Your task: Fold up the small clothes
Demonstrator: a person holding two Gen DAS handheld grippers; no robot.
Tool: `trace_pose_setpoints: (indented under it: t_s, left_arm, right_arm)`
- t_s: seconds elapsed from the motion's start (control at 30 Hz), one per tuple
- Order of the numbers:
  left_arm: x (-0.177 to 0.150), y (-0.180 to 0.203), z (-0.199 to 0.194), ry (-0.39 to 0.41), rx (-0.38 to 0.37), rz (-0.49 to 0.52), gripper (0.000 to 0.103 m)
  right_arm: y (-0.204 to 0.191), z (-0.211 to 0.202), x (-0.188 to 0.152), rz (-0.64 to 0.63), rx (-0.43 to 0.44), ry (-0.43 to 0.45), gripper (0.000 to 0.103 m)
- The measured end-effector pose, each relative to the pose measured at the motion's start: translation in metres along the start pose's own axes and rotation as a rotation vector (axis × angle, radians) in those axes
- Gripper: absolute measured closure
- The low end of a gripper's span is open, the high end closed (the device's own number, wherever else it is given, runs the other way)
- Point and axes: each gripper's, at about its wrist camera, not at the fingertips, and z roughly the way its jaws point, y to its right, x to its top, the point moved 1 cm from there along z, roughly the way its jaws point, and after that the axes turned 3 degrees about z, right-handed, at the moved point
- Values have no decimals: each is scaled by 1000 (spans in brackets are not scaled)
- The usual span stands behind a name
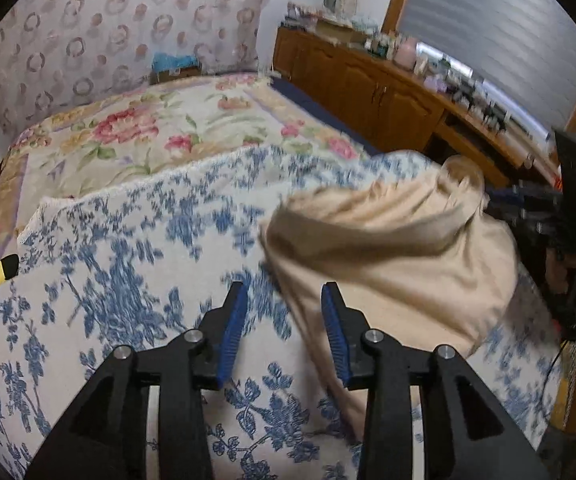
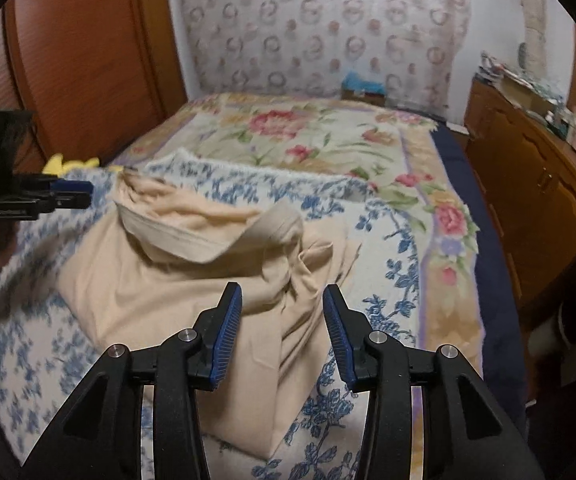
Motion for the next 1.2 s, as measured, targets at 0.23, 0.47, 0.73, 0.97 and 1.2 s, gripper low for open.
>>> trace_pose_setpoints:
  t_s: [0.23, 0.47, 0.73, 0.97, 1.2]
  left_arm:
    - [18, 8, 25, -22, -12, 22, 66]
    - [40, 4, 31, 24, 10, 9, 66]
    - [43, -23, 20, 86, 87, -82, 66]
    - [32, -12, 15, 68, 16, -56, 65]
    - [21, 6, 30, -1, -23, -36, 62]
  right_arm:
    - [-3, 30, 29, -78, 40, 3, 64]
    - [12, 28, 48, 8, 165, 91, 102]
    - [59, 35, 38, 230, -64, 40, 103]
    - [47, 22, 37, 191, -99, 45, 54]
    - [26, 21, 12, 198, -36, -12, 37]
